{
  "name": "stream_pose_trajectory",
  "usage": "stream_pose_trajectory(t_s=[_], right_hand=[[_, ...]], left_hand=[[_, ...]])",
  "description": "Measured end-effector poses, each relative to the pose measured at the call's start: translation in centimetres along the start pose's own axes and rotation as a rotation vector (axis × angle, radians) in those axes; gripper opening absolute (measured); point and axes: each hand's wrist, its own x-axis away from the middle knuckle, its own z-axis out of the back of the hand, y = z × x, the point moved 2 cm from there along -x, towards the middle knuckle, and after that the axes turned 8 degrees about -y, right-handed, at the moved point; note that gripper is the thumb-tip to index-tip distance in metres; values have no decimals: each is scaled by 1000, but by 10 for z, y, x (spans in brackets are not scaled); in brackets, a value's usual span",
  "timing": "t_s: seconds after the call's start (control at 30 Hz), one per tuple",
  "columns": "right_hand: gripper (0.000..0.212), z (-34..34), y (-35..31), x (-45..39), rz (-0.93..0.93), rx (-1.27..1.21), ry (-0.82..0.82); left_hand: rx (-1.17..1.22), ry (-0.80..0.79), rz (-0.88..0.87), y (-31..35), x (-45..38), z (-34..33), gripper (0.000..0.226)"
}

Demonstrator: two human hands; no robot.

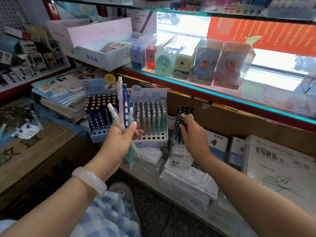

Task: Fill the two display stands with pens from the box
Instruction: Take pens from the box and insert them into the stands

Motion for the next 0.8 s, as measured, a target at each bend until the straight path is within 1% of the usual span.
stream_pose_trajectory(t_s=[0.13, 0.23, 0.33, 0.4, 0.5, 0.63, 0.73, 0.8], right_hand=[[30, 2, 5, 4, -31, -44, 30], [29, 1, 7, 5, -55, -31, 20], [23, -6, 9, 8, -63, -36, -13], [18, -10, 10, 10, -61, -47, -1], [23, -10, 11, 9, -116, -123, 17], [30, -10, 9, 8, -150, -169, -41], [33, -7, 8, 9, -171, -200, -86], [36, 0, 5, 7, -212, -271, -74]], left_hand=[[13, 0, -7, -1, 1, 1, 17], [20, 6, -5, -2, 1, 0, 17], [19, 6, -5, -4, 0, 0, 18], [15, 5, -3, -4, 0, 2, 19], [11, 7, 1, -3, 1, 4, 18], [6, -11, 24, -1, 3, 1, 19], [15, -51, 47, 2, 7, -4, 17], [30, -98, 70, 5, 11, -5, 17]])
